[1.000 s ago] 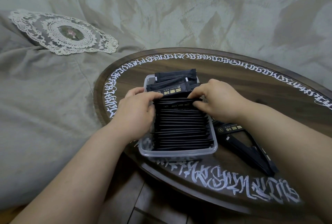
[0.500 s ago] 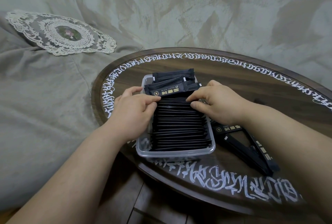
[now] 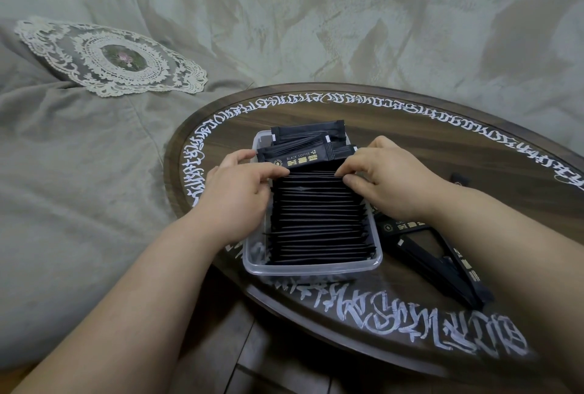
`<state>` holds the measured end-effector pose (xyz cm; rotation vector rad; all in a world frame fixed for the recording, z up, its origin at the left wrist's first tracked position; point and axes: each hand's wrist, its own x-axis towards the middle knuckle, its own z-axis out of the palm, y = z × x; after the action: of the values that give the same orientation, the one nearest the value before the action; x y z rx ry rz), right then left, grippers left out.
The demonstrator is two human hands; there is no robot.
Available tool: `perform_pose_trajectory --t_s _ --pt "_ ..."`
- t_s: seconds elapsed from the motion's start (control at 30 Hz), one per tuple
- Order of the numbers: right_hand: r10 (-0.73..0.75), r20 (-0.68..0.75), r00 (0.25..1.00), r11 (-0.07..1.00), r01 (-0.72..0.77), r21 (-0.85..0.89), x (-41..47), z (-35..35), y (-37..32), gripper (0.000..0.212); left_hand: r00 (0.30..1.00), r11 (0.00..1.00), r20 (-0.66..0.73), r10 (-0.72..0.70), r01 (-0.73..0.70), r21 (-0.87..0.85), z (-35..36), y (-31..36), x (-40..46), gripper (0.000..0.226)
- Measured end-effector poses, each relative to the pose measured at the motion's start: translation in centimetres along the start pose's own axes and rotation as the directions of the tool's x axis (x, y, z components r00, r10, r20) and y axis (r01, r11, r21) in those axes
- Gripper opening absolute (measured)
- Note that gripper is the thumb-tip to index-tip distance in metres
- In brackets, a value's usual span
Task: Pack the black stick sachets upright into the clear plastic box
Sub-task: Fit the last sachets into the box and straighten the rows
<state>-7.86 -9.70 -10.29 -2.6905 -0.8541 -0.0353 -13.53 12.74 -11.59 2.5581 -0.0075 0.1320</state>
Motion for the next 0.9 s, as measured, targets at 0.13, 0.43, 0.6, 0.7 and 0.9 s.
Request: perform_pose_trajectory --t_s 0.13,0.43,0.6,0.7,0.9 --pt "-0.008 -0.011 1.000 1.000 0.008 0.028 -0.3 0.0 -0.3 0.029 1.000 0.995 0.021 -0.006 0.003 0.104 0.1 0.2 0.4 0.037" --pt "0.030 -0.056 0.998 0.999 -0.028 0.037 -1.7 0.7 -0.5 0.032 0.998 0.992 -0.006 0.055 -0.054 0.113 0.3 0.2 0.7 0.045" --pt "0.086 -0.119 0.989 0.991 -0.073 0.116 -2.3 0.9 -1.3 0.035 0.999 0.998 -0.003 0.046 -0.046 0.046 0.4 0.2 0.7 0.051" --pt "0.150 -0.175 0.973 0.973 -0.113 0.203 -3.0 0.9 -1.6 0.038 0.999 0.998 -0.034 0.039 -0.038 0.042 0.2 0.3 -0.2 0.057" --pt "0.213 -0.118 0.970 0.950 -0.178 0.256 -5.0 1.1 -2.8 0.045 0.995 0.984 -0.087 0.039 -0.023 0.176 0.2 0.1 -3.5 0.051"
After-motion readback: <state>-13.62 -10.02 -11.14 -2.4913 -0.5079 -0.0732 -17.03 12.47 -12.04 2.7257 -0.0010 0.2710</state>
